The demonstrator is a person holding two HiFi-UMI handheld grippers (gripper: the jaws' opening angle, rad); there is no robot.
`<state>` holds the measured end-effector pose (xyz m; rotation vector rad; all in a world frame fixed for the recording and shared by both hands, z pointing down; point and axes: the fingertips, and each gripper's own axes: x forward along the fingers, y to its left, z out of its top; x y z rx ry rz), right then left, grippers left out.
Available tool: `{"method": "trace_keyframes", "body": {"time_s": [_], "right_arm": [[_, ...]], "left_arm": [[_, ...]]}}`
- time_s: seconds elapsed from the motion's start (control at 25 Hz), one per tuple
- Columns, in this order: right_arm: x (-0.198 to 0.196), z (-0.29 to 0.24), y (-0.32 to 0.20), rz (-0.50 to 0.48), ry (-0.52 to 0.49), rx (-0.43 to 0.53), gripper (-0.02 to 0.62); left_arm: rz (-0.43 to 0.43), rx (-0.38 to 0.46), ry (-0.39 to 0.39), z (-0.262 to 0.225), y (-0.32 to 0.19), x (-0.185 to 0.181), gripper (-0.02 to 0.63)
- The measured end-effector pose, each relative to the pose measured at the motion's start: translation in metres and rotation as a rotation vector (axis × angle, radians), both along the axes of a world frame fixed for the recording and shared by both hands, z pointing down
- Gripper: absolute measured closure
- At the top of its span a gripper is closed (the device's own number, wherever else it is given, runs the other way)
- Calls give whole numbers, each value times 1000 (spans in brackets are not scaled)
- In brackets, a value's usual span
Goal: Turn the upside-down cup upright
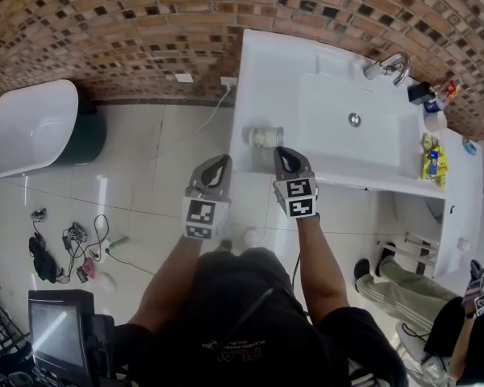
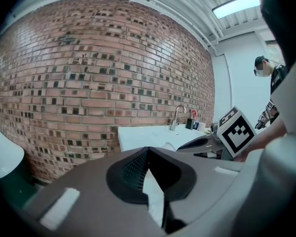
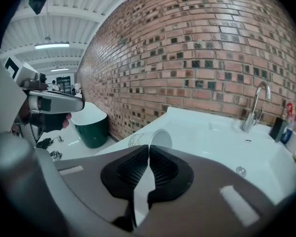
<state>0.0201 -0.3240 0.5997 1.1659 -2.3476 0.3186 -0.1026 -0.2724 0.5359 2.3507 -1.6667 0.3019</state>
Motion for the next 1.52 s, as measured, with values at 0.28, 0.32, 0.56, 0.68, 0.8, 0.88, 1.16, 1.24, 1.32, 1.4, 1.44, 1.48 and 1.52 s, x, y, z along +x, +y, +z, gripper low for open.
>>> {"method": "trace_keyframes", "body": {"time_s": [0.28, 0.32, 0.56, 0.68, 0.8, 0.88, 1.16, 1.24, 1.32, 1.4, 1.44, 1.48, 1.52], "right_arm": [[7, -20, 0, -114, 212, 119, 571], [8, -21, 0, -136, 257, 137, 571], [14, -25, -5, -286, 546, 253, 571], [13, -24, -4, -364, 669, 293, 572], [5, -22, -1, -449, 782, 333, 572], [-2, -19, 2, -502, 850, 349, 572], [-16, 13, 14, -628, 1096, 321, 571], [-20, 18, 18, -630, 1123, 318, 571], [-23, 21, 21, -630, 1134, 320, 571], [-24, 23, 22, -631, 1138, 325, 571], [-25, 23, 22, -629, 1137, 329, 569], [-26, 22, 22, -626, 1134, 335, 569], [-27, 21, 22, -623, 1129, 342, 568]], "left_arm": [[21, -4, 4, 1, 4, 9, 607], [28, -6, 5, 1, 5, 10, 607], [30, -21, 6, 4, 13, 5, 607], [26, -23, 8, 5, 14, 4, 607], [12, -18, 10, 3, 12, -3, 607], [-6, -20, 13, 3, 11, -11, 607], [-34, -21, 7, 6, 9, -24, 607], [-35, -24, 5, 7, 11, -27, 607], [-39, -26, 12, 7, 11, -30, 607], [-50, -31, 29, 10, 11, -34, 607], [-54, -32, 34, 11, 10, -35, 607], [-56, -34, 34, 11, 9, -37, 607], [-57, -35, 32, 11, 9, -38, 607]]}}
